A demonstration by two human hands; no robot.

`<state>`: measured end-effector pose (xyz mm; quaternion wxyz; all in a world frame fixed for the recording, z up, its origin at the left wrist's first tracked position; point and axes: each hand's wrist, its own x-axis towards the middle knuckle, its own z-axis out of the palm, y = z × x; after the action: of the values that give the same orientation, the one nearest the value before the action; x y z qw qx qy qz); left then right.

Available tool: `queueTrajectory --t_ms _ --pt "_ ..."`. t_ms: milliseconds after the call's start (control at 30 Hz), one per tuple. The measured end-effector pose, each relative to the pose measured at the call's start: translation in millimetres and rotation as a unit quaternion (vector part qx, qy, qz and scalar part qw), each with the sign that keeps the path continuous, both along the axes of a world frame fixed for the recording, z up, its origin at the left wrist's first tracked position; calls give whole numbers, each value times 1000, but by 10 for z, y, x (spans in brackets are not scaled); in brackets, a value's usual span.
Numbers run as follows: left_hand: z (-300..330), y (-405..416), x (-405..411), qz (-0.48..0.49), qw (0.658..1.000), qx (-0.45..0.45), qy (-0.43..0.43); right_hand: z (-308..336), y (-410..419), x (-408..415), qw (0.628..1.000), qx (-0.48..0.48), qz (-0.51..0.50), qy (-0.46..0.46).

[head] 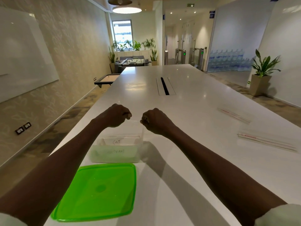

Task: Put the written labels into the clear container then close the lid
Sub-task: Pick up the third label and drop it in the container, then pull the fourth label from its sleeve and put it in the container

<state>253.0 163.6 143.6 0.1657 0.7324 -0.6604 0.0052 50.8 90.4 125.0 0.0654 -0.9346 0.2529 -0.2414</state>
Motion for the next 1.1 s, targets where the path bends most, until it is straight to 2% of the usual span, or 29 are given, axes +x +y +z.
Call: queueTrajectory --t_ms 233,400,833,1100 --pt "1 -388 -588 -11 999 -53 5 -111 -323 -714 997 -18 -77 -27" --pt "-78 -707 -1140 -33 998 -43 41 -172 -581 -1272 993 6 -118 -28" --pt "-382 -1547 -2468 -94 994 3 49 -423 -1241 -2590 976 41 -213 -24" --pt "-566 -1967 -3004 -99 993 -19 66 -588 -1602 -3160 964 43 -260 -40"
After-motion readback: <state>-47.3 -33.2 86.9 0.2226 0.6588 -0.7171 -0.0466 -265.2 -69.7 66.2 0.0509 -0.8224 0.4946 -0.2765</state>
